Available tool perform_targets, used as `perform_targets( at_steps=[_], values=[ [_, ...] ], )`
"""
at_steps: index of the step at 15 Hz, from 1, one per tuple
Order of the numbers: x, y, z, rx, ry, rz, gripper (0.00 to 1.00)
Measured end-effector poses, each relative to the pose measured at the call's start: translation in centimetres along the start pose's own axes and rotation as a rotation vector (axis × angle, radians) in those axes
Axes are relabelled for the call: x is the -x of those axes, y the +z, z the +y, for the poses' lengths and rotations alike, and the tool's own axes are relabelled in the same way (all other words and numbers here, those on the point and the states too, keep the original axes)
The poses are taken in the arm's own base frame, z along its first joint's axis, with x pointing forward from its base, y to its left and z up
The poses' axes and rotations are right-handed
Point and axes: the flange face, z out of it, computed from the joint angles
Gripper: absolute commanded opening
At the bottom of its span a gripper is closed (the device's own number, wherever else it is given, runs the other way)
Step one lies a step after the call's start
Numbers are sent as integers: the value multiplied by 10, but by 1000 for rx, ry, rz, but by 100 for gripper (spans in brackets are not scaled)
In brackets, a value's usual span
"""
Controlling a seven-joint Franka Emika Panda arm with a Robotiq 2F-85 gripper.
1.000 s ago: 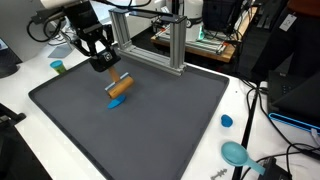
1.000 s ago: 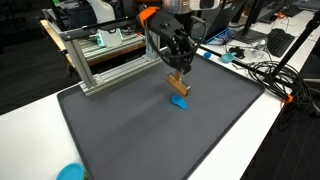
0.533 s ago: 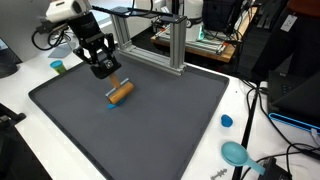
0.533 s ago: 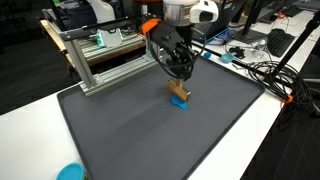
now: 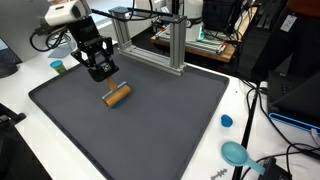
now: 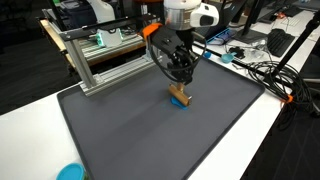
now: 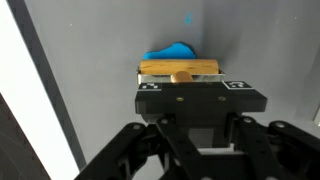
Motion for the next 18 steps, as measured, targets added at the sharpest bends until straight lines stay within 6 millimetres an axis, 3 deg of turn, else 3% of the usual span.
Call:
perform_targets(
  at_steps=[1,3,4,18],
  values=[
    [0,4,0,-3,6,-2,47],
    [-2,5,2,0,20,-2,47],
    [-2,6,2,0,23,-2,22],
    [4,7,1,-1,41,-50,22]
  ],
)
